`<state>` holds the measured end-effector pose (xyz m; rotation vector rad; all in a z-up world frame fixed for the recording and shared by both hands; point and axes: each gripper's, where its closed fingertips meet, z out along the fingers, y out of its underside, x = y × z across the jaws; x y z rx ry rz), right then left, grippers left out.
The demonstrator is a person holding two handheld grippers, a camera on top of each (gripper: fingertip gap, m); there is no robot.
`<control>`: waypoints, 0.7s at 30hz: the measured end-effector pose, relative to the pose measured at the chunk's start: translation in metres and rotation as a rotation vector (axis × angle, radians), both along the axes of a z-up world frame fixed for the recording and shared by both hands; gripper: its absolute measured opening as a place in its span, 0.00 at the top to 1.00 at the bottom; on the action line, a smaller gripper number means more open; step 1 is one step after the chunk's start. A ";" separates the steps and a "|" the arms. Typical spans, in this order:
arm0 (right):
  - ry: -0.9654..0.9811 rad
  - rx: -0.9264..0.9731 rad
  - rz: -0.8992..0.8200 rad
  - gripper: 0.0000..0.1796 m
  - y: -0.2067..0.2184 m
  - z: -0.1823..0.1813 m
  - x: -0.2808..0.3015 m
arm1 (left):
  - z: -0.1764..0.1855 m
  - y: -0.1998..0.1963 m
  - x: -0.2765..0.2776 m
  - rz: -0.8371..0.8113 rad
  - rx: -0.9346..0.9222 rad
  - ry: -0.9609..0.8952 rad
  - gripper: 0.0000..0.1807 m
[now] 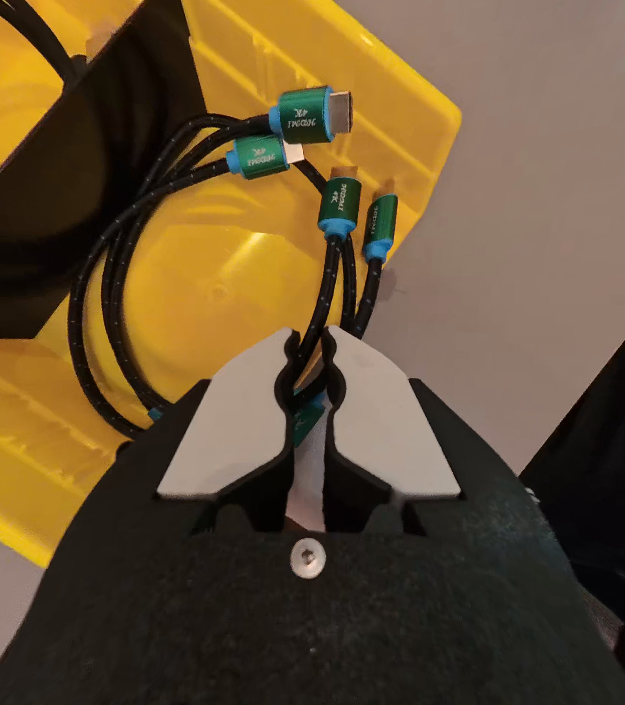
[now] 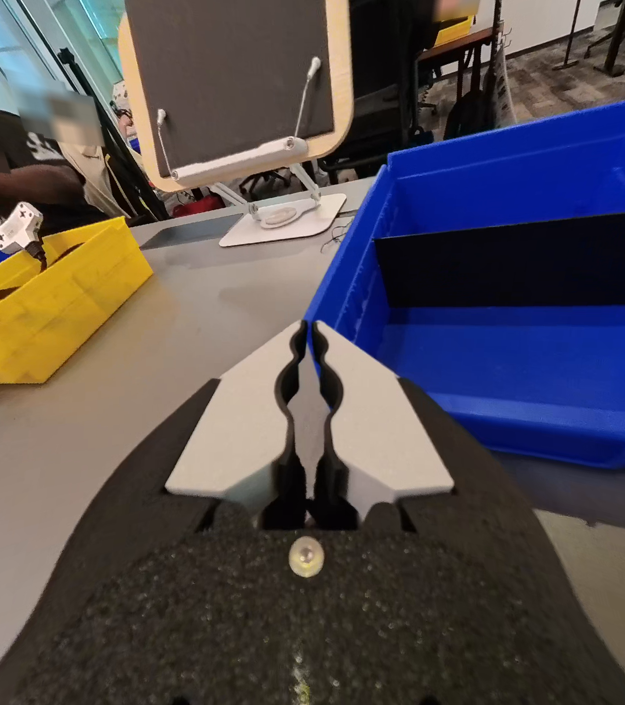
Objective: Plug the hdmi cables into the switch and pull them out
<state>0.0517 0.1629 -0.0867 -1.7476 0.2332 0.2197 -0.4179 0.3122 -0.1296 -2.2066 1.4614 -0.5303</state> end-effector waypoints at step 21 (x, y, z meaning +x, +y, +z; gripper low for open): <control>-0.244 0.171 0.257 0.99 0.017 0.027 -0.085 | 0.148 -0.115 0.143 0.433 0.490 -0.417 0.97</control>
